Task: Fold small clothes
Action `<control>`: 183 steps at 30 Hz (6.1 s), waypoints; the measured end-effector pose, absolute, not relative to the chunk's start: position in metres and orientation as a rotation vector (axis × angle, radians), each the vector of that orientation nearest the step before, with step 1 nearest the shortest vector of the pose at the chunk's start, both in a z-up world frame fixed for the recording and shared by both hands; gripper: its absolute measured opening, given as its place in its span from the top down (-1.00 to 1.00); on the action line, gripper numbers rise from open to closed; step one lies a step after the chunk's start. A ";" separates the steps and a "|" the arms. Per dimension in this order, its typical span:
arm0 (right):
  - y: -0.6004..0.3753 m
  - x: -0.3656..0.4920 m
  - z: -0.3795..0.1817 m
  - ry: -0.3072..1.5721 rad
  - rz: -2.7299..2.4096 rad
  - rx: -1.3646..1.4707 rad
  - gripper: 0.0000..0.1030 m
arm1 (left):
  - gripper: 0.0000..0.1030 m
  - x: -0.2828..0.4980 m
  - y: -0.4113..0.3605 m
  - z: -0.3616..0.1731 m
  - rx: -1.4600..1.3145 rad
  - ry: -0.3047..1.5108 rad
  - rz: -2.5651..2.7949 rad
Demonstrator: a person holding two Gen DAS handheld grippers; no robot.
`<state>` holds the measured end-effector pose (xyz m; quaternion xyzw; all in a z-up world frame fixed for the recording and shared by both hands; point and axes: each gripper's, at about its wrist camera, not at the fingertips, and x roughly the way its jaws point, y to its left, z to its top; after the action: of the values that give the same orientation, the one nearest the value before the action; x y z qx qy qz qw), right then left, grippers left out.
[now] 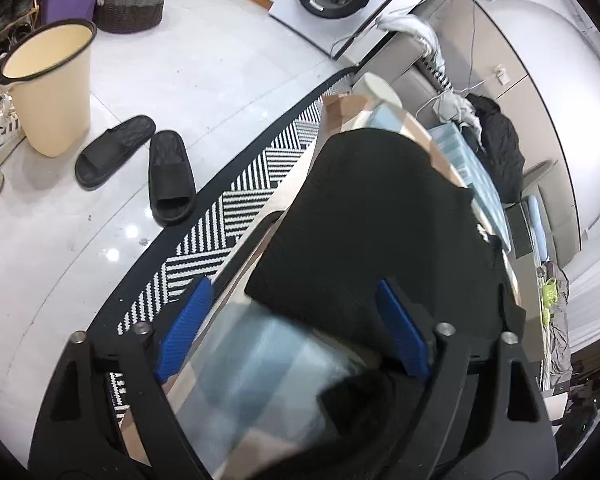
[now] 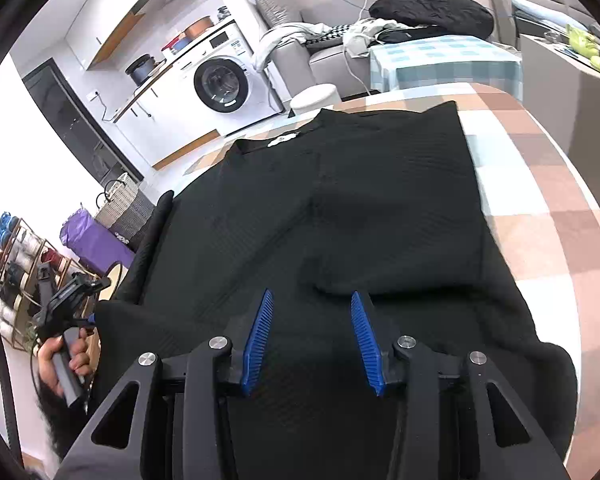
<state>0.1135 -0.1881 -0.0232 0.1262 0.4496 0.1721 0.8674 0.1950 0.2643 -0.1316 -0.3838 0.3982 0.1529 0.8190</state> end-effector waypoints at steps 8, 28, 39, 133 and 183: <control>-0.210 0.105 -0.032 0.954 0.294 0.305 0.17 | 0.71 0.218 0.262 -0.122 -0.726 0.783 0.346; -0.258 0.079 -0.021 0.906 0.230 0.381 0.16 | -0.60 0.300 0.063 0.005 -0.365 0.709 -0.149; -0.268 0.080 -0.025 0.919 0.211 0.379 0.12 | -0.60 0.293 0.117 -0.064 -0.426 0.850 0.036; -0.341 -0.065 -0.055 1.030 0.386 0.289 0.26 | 0.07 0.036 0.137 -0.106 -0.317 0.946 0.065; -0.351 -0.093 -0.001 0.571 0.455 0.340 0.91 | 0.89 -0.029 0.143 -0.041 -0.348 0.675 -0.032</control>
<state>-0.0935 -0.3506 -0.0013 0.1655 0.2779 0.2216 0.9199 -0.0292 0.1430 -0.0414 -0.1698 0.3296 -0.0156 0.9286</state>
